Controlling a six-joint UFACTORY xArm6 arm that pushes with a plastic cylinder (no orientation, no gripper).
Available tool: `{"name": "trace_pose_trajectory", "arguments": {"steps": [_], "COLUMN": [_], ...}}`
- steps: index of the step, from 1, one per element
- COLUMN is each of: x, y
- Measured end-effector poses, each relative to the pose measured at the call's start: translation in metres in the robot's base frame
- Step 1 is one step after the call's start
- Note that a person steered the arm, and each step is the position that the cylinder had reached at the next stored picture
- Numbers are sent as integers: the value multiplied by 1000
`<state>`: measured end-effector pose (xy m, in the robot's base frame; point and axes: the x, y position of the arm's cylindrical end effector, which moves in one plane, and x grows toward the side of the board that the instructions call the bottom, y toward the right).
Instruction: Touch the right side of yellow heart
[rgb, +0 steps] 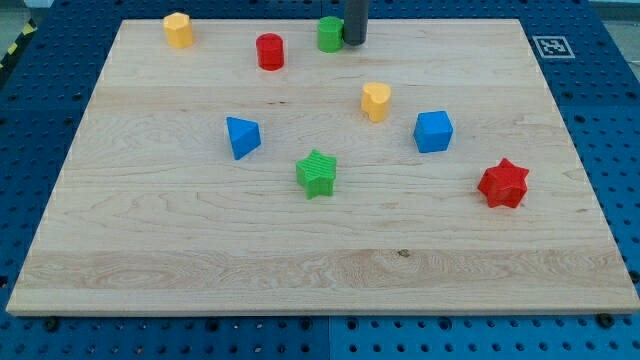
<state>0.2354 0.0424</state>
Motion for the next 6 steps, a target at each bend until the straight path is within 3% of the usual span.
{"name": "trace_pose_trajectory", "arguments": {"steps": [2, 4, 6], "x": [10, 116, 117], "y": [2, 50, 50]}}
